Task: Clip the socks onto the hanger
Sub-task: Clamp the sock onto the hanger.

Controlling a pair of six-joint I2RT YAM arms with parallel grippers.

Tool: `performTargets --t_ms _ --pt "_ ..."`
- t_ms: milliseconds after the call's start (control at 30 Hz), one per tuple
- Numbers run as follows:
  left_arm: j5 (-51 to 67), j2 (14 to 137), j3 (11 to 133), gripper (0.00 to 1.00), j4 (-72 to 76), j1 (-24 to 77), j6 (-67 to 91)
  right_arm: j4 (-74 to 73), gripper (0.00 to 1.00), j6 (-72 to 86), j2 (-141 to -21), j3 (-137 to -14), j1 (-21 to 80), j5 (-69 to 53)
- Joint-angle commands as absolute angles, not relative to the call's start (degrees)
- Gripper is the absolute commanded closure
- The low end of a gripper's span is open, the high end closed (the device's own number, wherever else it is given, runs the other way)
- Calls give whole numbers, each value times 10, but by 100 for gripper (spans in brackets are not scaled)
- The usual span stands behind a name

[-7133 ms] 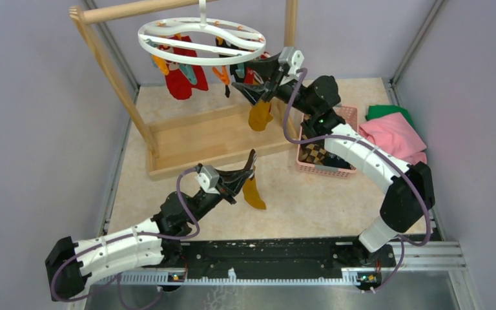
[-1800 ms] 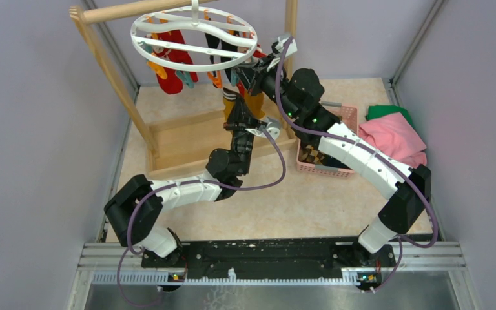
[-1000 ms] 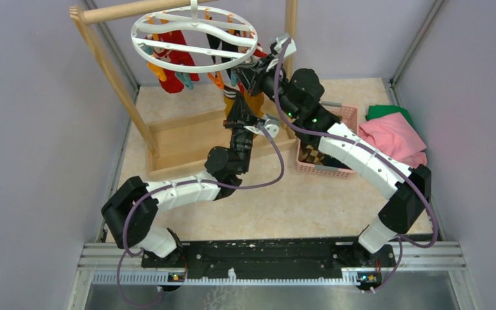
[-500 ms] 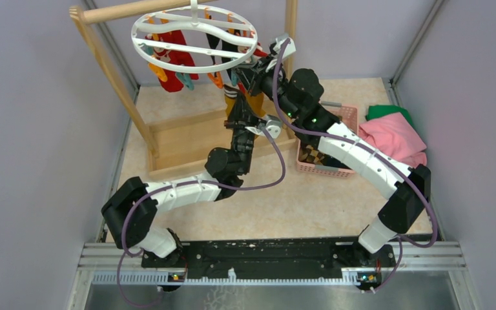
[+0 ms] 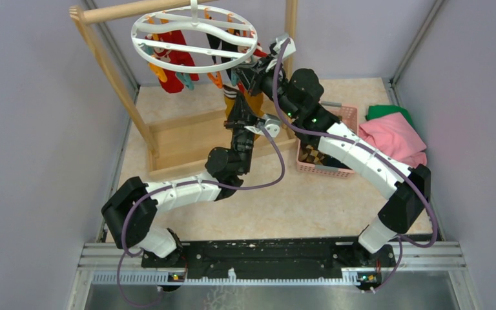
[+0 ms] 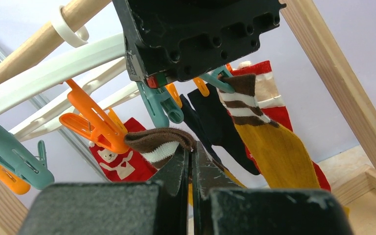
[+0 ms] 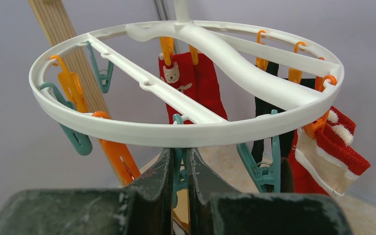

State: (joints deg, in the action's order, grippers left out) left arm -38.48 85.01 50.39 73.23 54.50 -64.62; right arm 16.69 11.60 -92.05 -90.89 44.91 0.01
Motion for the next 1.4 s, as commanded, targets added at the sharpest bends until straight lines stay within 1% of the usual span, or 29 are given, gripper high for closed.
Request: performTargets --t_ms 0,1367 --pt "-388 853 519 100 737 540 -628 183 100 115 -913 -930 454 1" --pt "-370 856 546 100 699 527 -621 175 100 109 -917 -931 455 -9"
